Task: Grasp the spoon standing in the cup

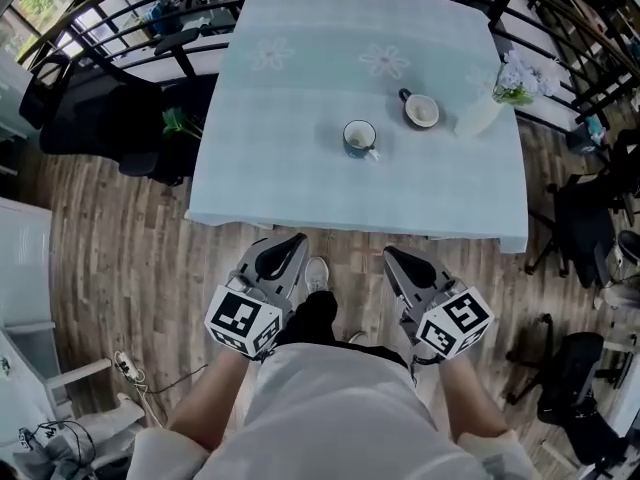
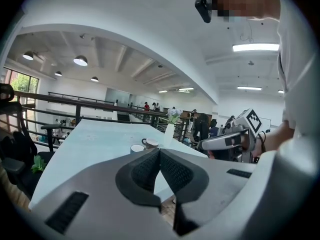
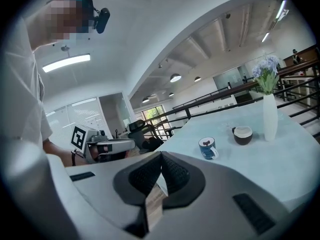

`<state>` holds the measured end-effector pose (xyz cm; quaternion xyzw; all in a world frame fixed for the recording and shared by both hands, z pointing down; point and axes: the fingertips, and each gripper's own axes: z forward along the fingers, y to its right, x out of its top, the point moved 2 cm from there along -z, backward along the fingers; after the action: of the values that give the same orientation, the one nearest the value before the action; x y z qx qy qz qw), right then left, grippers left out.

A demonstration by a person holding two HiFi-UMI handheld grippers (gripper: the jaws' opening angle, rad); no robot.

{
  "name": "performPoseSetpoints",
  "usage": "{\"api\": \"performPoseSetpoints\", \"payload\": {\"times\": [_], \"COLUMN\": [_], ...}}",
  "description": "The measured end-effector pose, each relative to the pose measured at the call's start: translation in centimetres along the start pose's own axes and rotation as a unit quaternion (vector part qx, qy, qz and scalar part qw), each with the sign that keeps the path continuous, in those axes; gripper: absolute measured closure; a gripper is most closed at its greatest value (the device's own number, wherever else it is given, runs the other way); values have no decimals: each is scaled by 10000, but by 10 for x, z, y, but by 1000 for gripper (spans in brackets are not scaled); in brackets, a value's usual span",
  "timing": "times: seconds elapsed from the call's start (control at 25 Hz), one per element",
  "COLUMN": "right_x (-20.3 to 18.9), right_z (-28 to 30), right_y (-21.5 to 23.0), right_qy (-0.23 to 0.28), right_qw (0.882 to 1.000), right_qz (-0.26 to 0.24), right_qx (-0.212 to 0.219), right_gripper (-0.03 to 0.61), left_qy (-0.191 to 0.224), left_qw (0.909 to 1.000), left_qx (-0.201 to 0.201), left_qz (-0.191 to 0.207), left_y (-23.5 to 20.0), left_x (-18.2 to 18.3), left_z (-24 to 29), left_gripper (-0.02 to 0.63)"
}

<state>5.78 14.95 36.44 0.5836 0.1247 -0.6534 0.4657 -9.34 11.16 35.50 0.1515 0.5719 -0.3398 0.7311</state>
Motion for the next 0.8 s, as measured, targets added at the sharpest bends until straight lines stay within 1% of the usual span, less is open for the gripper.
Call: {"api": "performPoseSetpoints", "payload": {"times": [0.16, 0.48, 0.68, 0.8], "right_x": [14, 40, 51, 56], "right_z": [34, 90, 114, 124], "right_y": [20, 48, 62, 72], "right_qy": [-84, -149, -188, -191], "right_qw": [9999, 9991, 9980, 9972], "right_qz": [34, 183, 212, 236], "right_qx": [-94, -339, -556, -685], "right_gripper": [557, 557, 558, 558], "left_qy": [-68, -228, -308, -339], "left_qw": [9999, 9991, 9978, 9971], "left_qx": [-92, -340, -562, -664], "left_qz": [39, -64, -149, -133], "left_y": [-32, -90, -118, -130], "left_x": [11, 21, 25, 26], "left_z": [23, 60, 78, 89], "left_gripper": [595, 595, 595, 595]}}
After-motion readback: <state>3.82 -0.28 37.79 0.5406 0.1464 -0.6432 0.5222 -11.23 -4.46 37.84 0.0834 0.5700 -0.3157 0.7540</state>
